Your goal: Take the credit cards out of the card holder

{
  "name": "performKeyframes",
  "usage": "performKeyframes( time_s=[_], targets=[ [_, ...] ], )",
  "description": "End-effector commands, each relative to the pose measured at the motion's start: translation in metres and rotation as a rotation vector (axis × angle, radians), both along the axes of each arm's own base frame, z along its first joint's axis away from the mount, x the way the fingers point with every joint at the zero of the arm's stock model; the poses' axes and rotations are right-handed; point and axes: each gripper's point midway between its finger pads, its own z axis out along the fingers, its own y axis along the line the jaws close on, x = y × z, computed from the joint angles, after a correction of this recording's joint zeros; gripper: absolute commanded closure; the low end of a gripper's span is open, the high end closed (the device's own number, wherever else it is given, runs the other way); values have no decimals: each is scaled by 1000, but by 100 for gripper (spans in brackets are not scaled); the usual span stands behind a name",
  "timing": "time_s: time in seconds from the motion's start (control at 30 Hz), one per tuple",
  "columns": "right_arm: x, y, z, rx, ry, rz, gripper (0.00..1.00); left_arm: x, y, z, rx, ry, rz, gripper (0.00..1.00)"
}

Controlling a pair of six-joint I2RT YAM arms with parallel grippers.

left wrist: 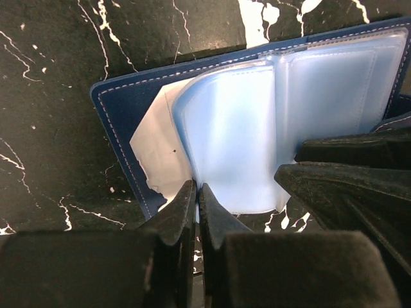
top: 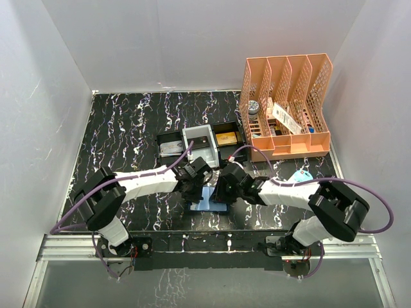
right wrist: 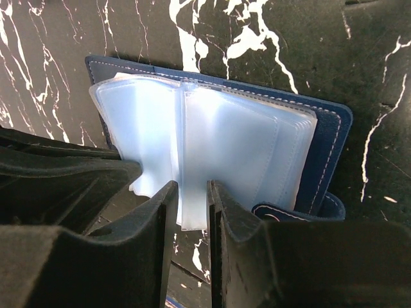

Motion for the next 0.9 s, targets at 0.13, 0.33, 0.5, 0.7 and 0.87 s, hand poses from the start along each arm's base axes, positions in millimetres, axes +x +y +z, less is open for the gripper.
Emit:
performKeyframes(
  time_s=[0.13,0.33,0.5,0.7,0.87],
  targets=[
    [-14,-15,-15,-44,35,2,76,0,-23,16,-135,-33,6,100],
    [15,-13,36,-70,-127,6,62,5,24,33,6,-117,119,72],
    [54,-37,99,-156,-352,-81,43,11,43,69,-30,-238,166,24],
    [85,-92,169,-313,-612,-242,15,29,84,118,13,-396,236,1],
    [95,-116,217,-329,-809,-297,2,53,126,146,18,-464,284,1]
  ],
)
